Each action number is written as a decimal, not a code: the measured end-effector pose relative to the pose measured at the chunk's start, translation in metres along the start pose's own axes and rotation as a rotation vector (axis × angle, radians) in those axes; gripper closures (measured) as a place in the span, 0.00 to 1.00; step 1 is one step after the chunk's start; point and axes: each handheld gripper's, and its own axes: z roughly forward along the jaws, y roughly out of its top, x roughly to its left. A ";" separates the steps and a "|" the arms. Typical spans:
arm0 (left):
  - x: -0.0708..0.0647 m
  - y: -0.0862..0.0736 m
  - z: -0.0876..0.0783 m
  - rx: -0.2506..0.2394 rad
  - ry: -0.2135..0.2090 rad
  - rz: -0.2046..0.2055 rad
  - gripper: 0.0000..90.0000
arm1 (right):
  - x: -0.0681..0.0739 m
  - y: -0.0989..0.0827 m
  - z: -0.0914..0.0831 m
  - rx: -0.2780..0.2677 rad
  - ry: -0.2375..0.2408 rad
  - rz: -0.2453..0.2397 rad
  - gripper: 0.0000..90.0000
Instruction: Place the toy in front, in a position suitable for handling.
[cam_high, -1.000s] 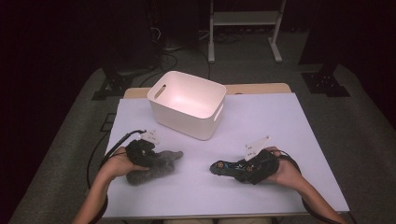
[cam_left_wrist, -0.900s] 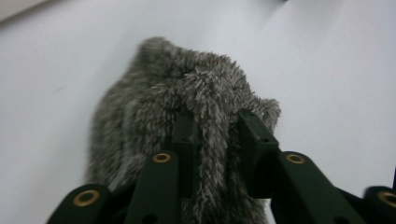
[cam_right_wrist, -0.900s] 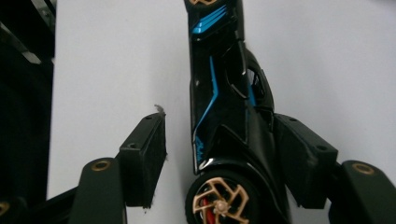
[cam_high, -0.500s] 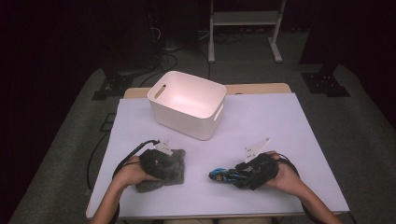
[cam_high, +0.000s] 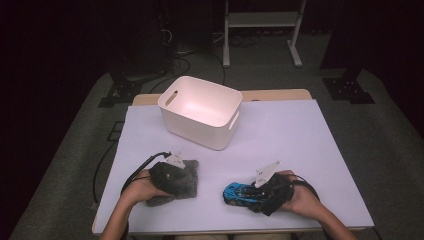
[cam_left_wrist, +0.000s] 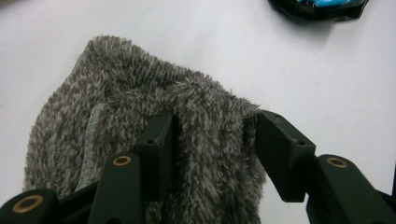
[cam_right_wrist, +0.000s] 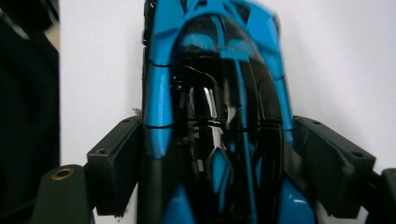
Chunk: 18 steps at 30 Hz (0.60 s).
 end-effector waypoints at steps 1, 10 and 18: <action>0.000 0.000 0.000 -0.005 -0.001 -0.001 0.52 | 0.002 0.000 0.000 0.005 -0.014 -0.021 0.21; -0.004 -0.001 0.000 -0.034 -0.002 0.000 0.49 | 0.000 -0.002 -0.002 -0.009 0.021 -0.016 0.20; -0.006 -0.002 0.000 -0.068 0.001 -0.003 0.43 | -0.006 0.000 -0.016 -0.047 0.056 0.022 0.20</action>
